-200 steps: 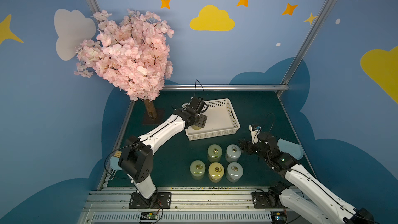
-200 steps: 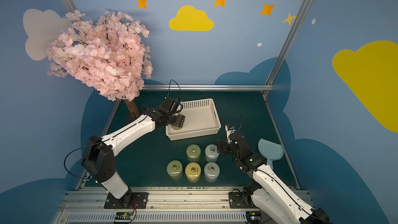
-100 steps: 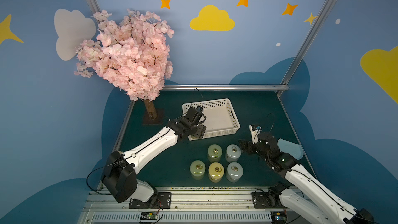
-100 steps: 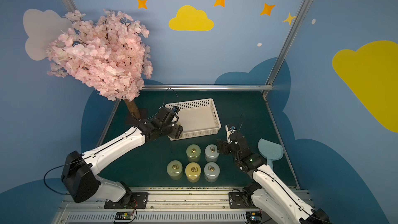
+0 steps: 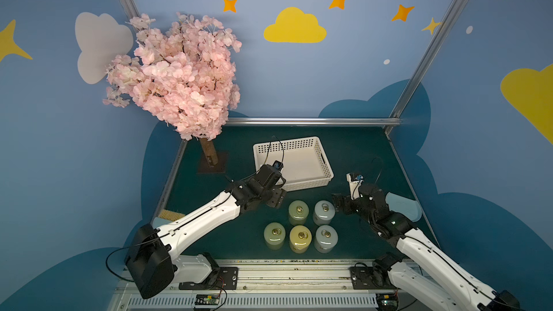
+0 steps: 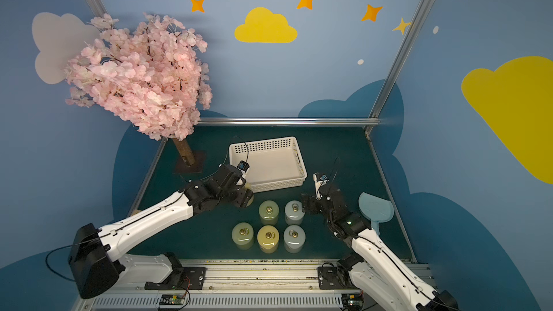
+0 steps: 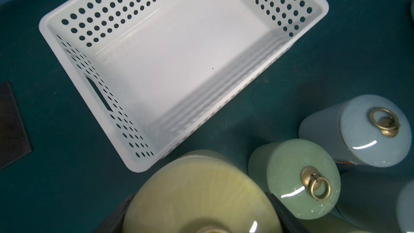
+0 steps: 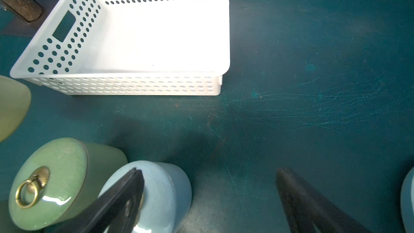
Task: Take the tea canister out of the basket
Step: Place the tea canister at the center of the board.
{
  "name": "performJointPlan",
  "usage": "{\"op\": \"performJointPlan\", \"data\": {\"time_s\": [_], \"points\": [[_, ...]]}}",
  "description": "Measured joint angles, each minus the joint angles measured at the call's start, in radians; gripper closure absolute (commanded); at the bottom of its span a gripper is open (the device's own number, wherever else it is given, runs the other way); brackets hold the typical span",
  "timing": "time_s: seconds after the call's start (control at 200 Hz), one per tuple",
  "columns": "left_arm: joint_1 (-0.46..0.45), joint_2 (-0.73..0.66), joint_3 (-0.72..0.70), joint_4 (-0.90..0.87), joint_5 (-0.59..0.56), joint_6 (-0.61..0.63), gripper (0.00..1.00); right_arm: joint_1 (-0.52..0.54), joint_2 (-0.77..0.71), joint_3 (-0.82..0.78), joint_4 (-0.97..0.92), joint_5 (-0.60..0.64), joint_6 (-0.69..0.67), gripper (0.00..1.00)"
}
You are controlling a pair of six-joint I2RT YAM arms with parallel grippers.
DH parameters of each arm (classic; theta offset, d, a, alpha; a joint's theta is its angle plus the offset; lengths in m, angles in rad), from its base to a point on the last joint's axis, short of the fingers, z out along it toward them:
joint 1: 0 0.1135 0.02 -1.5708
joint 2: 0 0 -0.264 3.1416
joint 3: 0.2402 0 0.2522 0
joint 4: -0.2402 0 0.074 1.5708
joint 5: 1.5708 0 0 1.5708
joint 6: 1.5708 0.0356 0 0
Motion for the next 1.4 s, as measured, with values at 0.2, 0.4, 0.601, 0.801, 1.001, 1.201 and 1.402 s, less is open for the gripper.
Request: {"op": "performJointPlan", "data": {"time_s": [0.2, 0.4, 0.601, 0.801, 1.001, 1.201, 1.402], "points": [[-0.021, -0.054, -0.074, 0.023, -0.010, -0.015, 0.46, 0.000, -0.002, -0.005, 0.001, 0.000, 0.000, 0.02], [-0.029, -0.071, -0.131, 0.075, -0.012, -0.025, 0.46, 0.000, -0.002, -0.005, 0.001, 0.000, 0.000, 0.02], [-0.031, -0.070, -0.171, 0.112, -0.011, -0.031, 0.46, 0.000, -0.002, -0.005, 0.002, 0.000, 0.000, 0.02], [-0.033, -0.054, -0.185, 0.153, -0.006, -0.042, 0.46, -0.001, -0.002, -0.005, 0.002, 0.000, 0.000, 0.02], [-0.041, -0.011, -0.195, 0.179, -0.004, -0.046, 0.46, -0.001, -0.002, -0.005, 0.002, 0.000, 0.000, 0.02], [-0.045, 0.010, -0.199, 0.182, -0.001, -0.049, 0.46, -0.001, -0.002, -0.005, 0.002, 0.000, 0.000, 0.02], [-0.047, 0.045, -0.199, 0.188, -0.001, -0.055, 0.46, -0.001, -0.002, -0.005, 0.002, 0.000, 0.000, 0.02]]}}
